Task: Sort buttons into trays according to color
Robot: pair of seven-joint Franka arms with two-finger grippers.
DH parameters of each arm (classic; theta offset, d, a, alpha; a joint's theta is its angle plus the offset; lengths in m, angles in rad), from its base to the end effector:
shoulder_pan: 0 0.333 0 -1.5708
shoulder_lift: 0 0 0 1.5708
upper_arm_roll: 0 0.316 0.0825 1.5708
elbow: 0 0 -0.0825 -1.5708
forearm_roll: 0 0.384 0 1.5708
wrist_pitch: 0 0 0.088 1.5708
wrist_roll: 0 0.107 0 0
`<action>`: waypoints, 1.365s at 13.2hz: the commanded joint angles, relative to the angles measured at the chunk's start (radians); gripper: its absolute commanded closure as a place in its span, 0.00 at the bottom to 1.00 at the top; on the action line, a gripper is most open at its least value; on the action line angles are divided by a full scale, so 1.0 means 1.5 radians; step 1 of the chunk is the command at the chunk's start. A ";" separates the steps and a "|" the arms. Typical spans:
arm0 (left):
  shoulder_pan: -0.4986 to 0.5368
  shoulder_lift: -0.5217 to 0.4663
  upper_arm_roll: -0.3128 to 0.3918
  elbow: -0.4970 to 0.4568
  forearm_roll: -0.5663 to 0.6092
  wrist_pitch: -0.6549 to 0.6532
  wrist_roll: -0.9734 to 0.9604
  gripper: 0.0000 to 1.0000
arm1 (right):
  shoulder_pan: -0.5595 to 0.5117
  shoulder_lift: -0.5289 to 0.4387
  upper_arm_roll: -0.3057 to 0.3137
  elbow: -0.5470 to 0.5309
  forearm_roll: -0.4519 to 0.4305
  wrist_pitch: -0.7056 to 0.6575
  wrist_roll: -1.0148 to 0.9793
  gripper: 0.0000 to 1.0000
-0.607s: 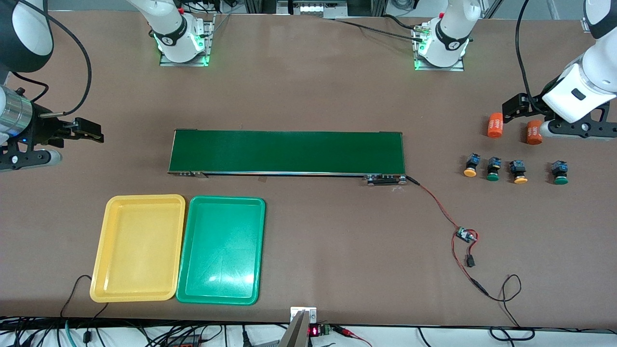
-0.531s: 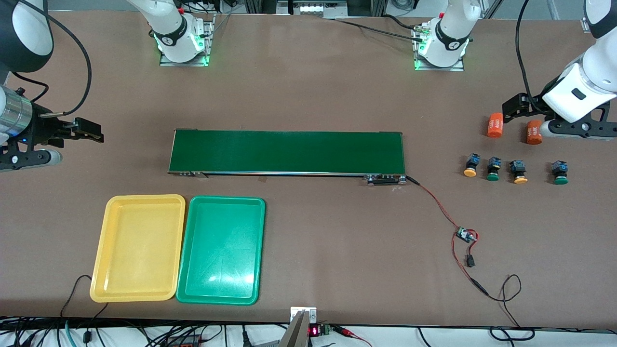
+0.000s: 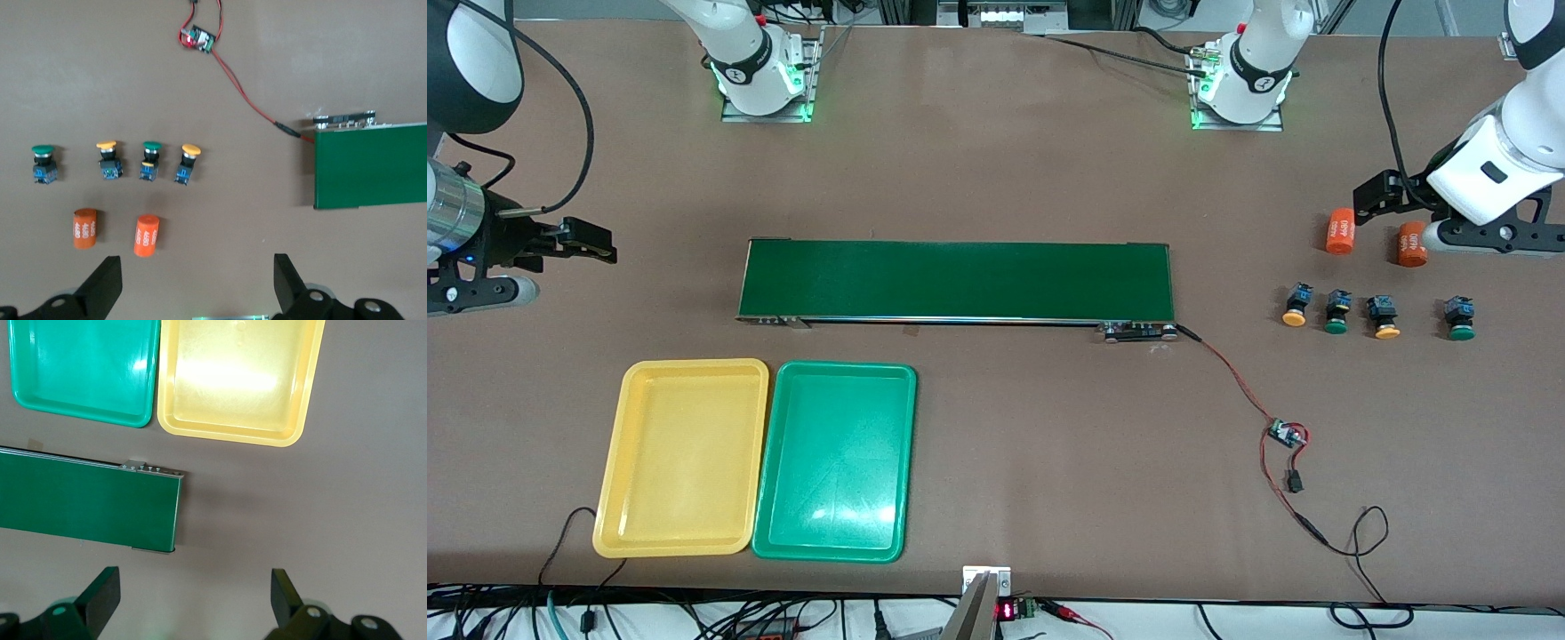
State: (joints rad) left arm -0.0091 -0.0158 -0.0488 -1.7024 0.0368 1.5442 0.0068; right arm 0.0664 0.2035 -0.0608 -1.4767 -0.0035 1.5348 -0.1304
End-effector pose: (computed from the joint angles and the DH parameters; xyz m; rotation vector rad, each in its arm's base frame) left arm 0.5397 -0.0274 0.5695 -3.0910 0.1025 0.2190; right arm 0.6068 0.0064 0.5475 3.1192 0.2132 -0.2282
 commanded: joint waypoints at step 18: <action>0.174 0.054 0.006 -0.223 0.081 0.152 0.204 0.00 | 0.000 0.009 -0.002 0.018 0.010 -0.010 -0.010 0.00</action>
State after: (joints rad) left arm 0.1790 0.1022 -0.0338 -1.9431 0.1358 1.6842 0.2393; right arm 0.0664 0.2036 -0.0619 -1.4766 -0.0035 1.5348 -0.1304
